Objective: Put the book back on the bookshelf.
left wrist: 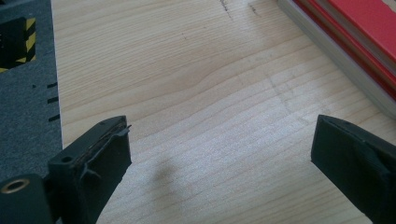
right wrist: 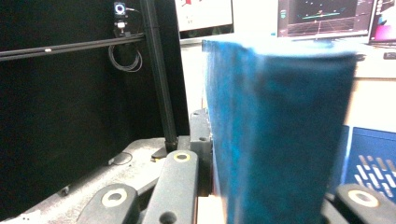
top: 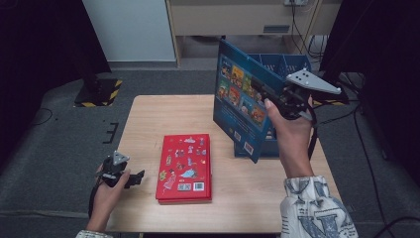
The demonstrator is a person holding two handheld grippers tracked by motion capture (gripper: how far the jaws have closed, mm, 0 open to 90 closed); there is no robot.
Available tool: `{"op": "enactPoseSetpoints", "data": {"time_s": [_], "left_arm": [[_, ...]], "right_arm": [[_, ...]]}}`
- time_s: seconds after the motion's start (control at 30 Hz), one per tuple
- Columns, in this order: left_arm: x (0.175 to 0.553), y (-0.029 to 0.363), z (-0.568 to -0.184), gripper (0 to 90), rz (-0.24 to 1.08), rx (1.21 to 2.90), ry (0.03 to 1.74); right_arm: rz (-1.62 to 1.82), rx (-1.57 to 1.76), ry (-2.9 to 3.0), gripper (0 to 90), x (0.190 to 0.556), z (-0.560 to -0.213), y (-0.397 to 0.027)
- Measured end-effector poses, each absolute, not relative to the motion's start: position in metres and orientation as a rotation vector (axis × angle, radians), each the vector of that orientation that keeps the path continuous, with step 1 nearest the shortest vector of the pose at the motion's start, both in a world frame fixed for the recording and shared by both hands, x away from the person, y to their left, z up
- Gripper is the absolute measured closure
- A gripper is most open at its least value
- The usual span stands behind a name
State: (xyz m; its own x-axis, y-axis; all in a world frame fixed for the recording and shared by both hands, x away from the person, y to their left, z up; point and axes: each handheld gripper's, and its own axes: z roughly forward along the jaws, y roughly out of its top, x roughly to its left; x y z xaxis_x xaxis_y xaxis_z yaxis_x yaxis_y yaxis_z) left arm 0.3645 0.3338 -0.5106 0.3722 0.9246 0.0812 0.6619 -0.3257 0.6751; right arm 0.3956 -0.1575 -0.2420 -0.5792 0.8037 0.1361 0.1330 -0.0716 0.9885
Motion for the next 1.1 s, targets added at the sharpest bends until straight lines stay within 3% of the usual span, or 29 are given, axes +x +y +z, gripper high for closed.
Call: {"op": "enactPoseSetpoints", "data": {"time_s": [1.1], "left_arm": [[0.365,0.333,-0.510,4.5,0.632,2.094,1.360]], "right_arm": [[1.566,1.113,1.602,83.0,0.395,-0.245,-0.198]]}}
